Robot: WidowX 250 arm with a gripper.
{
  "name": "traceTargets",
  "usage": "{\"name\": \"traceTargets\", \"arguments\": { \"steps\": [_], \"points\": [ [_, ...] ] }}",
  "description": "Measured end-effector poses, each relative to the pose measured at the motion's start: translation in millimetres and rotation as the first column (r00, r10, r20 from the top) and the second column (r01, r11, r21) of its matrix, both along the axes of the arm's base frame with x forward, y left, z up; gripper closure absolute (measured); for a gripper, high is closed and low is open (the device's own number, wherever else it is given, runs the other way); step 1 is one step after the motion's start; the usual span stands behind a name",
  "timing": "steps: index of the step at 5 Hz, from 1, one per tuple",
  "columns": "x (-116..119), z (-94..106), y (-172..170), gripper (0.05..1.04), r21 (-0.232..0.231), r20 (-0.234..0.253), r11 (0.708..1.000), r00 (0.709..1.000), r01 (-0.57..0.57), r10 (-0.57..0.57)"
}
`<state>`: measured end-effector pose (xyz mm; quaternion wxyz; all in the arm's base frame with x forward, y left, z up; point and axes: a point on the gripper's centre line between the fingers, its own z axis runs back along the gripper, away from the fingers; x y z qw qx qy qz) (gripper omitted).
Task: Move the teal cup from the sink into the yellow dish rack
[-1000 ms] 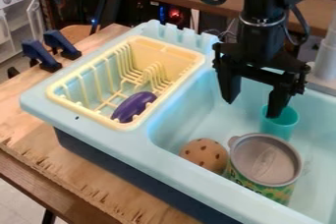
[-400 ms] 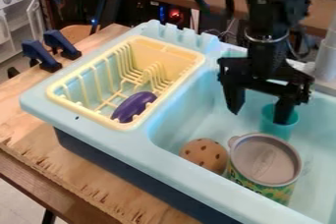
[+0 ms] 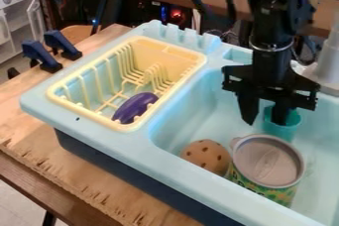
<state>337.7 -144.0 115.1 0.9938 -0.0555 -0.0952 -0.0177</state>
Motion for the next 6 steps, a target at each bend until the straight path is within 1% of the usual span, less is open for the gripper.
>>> {"name": "traceTargets", "arguments": {
  "steps": [1, 2, 3, 4, 5, 6],
  "points": [
    [-0.9, -0.1, -0.9, 0.816, 0.003, -0.002, 1.0, 1.0, 0.011, -0.011],
    [-2.7, 0.2, -1.1, 0.933, -0.006, -0.014, 1.0, 1.0, 0.026, -0.026],
    [-3.3, 2.1, -2.1, 0.972, -0.06, -0.03, 0.995, 0.996, 0.078, -0.079],
    [-12.3, 26.3, 2.4, 0.975, -0.121, -0.025, 0.984, 0.991, 0.131, -0.135],
    [-32.2, 64.9, 20.5, 0.975, -0.151, 0.068, 0.984, 0.994, 0.095, -0.085],
    [-52.8, 83.5, 35.3, 0.975, -0.16, 0.097, 0.986, 0.995, 0.047, -0.032]
  ]
}}
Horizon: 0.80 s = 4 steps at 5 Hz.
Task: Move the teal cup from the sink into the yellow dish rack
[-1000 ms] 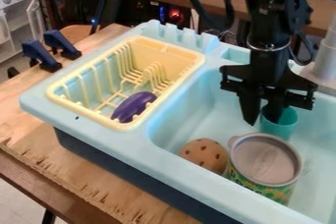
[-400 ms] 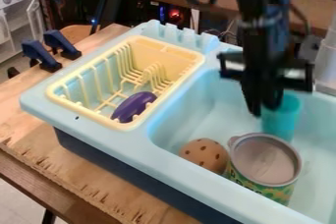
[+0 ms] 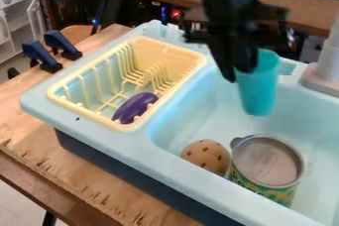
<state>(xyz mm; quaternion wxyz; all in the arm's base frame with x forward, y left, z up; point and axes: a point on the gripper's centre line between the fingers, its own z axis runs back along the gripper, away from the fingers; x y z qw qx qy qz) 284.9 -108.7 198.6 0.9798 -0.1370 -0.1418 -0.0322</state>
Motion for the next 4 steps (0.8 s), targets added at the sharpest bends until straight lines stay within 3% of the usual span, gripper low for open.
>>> {"name": "traceTargets", "arguments": {
  "steps": [1, 2, 3, 4],
  "points": [
    [-14.1, 7.7, 11.0, 0.975, 0.076, -0.027, 0.996, 0.998, -0.05, 0.052],
    [-7.7, 20.7, 27.3, 0.975, 0.091, -0.006, 0.993, 0.997, -0.076, 0.077],
    [4.2, 35.1, 49.0, 0.975, 0.122, 0.051, 0.983, 0.99, -0.135, 0.129],
    [26.6, 29.4, 62.2, 0.975, 0.145, 0.041, 0.971, 0.982, -0.19, 0.186]
  ]
}}
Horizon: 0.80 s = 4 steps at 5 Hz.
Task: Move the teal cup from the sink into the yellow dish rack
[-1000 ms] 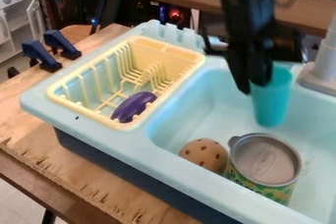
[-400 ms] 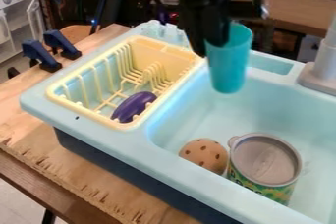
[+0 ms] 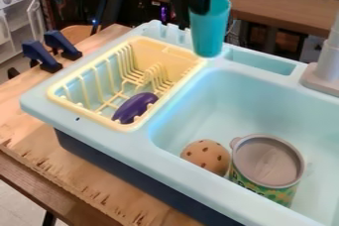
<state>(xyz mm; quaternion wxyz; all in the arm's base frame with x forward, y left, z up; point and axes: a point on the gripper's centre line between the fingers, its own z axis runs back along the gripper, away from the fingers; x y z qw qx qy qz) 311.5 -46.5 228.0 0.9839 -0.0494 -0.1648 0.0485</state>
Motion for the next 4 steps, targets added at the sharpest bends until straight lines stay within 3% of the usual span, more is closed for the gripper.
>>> {"name": "traceTargets", "arguments": {
  "steps": [2, 4],
  "points": [
    [21.1, -22.1, 30.4, 0.975, -0.047, -0.045, 0.996, 0.996, -0.076, 0.074],
    [18.0, -33.2, 52.6, 0.975, -0.068, -0.087, 0.991, 0.99, -0.113, 0.107]
  ]
}}
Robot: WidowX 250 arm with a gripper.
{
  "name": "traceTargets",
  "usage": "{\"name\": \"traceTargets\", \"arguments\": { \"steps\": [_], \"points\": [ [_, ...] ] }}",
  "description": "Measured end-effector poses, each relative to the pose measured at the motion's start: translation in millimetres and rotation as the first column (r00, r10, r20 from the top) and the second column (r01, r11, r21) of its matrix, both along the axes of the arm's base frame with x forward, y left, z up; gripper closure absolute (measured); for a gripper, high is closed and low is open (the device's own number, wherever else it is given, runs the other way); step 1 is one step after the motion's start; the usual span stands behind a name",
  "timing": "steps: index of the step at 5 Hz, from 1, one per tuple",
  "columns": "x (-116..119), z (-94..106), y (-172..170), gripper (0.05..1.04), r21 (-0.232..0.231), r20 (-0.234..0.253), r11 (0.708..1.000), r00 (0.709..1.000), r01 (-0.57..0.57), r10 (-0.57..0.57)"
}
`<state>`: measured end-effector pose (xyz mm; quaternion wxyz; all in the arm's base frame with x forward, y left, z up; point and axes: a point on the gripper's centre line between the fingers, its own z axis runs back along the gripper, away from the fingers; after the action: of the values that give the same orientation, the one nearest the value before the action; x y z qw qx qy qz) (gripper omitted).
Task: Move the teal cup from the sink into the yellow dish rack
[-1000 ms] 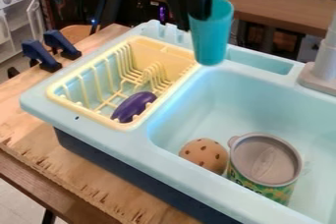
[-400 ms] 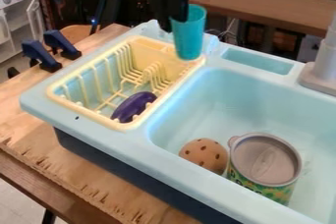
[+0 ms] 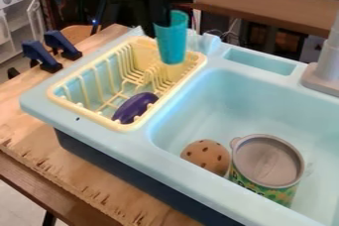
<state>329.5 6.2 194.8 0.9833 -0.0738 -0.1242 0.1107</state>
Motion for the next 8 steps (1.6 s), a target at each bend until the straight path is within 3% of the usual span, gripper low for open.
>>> {"name": "traceTargets", "arguments": {
  "steps": [2, 3, 5, 6, 8],
  "points": [
    [5.7, -16.1, 11.1, 0.975, 0.006, -0.031, 1.0, 0.999, -0.025, 0.025],
    [11.9, -35.2, 12.3, 0.975, 0.006, -0.092, 0.999, 0.995, -0.033, 0.034],
    [24.4, -48.3, 6.6, 0.951, -0.005, -0.122, 1.0, 0.992, -0.029, 0.029],
    [30.0, -53.4, 2.3, 0.739, -0.012, -0.131, 1.0, 0.991, -0.022, 0.02],
    [32.2, -53.9, -1.4, 0.164, -0.01, -0.149, 1.0, 0.989, -0.005, 0.003]
  ]
}}
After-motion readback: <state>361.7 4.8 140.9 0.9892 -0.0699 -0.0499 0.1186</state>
